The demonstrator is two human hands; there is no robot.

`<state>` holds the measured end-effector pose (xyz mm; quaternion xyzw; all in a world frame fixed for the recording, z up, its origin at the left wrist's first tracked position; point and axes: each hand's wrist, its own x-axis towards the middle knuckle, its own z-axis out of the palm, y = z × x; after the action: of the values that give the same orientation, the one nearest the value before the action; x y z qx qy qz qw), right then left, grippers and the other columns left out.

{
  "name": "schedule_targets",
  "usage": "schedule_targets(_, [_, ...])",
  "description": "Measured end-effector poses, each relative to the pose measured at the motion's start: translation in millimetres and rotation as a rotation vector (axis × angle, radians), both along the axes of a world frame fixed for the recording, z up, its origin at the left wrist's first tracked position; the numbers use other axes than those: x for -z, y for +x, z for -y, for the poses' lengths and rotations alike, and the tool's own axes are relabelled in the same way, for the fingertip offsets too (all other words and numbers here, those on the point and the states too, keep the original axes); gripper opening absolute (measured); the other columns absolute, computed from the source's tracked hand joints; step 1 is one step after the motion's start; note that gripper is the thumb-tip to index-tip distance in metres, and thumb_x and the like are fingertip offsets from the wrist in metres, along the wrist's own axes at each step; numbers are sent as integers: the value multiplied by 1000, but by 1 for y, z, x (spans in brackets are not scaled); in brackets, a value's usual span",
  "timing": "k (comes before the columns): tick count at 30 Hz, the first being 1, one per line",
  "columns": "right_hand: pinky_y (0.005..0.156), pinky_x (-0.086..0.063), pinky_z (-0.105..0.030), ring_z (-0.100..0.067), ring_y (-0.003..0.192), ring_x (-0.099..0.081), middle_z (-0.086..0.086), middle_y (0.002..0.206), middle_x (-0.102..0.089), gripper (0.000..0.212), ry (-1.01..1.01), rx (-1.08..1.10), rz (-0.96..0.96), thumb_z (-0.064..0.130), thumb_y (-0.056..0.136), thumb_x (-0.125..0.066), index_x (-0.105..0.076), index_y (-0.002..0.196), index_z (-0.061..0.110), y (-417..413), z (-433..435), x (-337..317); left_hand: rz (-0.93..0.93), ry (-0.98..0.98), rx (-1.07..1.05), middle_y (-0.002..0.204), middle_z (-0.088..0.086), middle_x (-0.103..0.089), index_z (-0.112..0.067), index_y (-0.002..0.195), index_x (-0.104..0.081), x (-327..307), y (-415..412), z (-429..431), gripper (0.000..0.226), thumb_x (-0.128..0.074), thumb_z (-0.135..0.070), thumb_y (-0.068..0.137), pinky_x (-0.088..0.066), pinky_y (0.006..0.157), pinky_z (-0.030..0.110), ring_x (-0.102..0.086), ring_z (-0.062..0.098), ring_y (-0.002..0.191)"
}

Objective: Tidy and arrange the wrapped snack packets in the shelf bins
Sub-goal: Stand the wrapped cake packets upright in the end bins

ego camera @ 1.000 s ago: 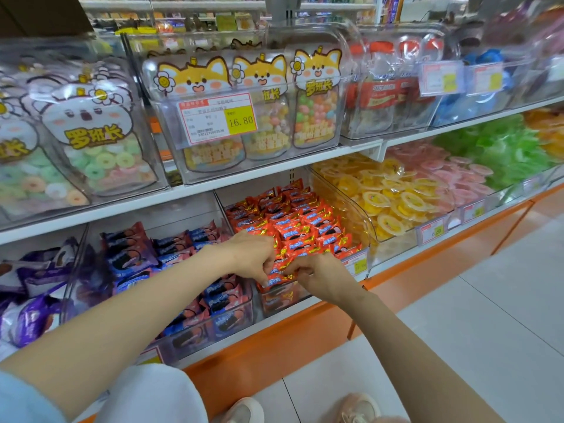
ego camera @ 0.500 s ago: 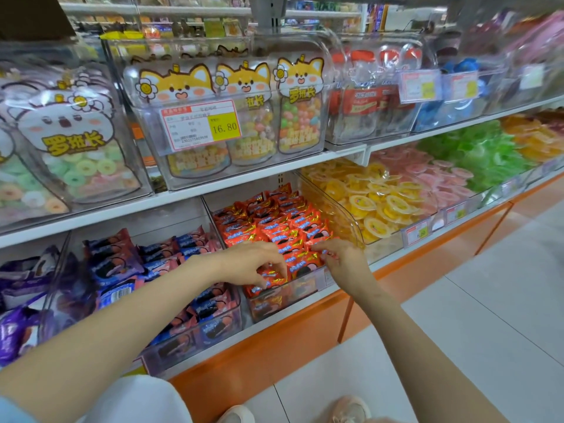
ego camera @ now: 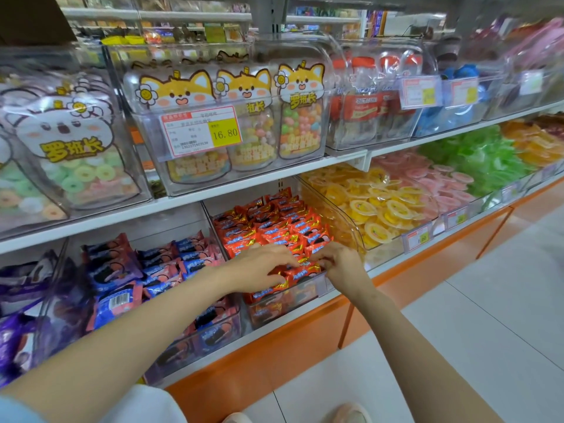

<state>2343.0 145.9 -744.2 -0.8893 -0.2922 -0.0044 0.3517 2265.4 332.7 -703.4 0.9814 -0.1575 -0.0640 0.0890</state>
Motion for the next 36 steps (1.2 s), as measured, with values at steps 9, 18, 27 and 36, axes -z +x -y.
schedule_targets(9, [69,-43,-22,-13,77,-57,-11,86,-71,28,85,143,-59,-11,86,-49,-73,91,3,6,-6,7,188,-154,-253,94,-11,-65,-23,99,-62,14,6,21,19,-61,-39,87,-35,88,30,-55,8,89])
schedule_targets(18, [78,-54,-42,-23,81,-67,-12,83,-71,32,150,185,-63,-15,83,-46,-72,85,3,10,-4,16,140,-131,-309,74,-11,-58,-18,89,-61,12,15,27,6,-66,-19,85,-33,93,31,-57,11,83])
schedule_targets(27, [79,-51,-37,-23,95,-59,-8,103,-68,25,169,124,-71,0,88,-54,-72,101,11,3,2,9,231,-213,-502,95,-4,-65,-16,100,-63,-26,28,-46,14,-63,-15,86,-45,79,25,-60,13,90])
schedule_targets(36, [74,-54,-45,-23,93,-61,-4,104,-64,26,198,121,-91,3,93,-50,-71,102,14,-2,-1,4,-191,136,-390,75,-9,-52,-10,100,-63,-18,47,-63,23,-72,-10,79,-32,55,12,-47,5,68])
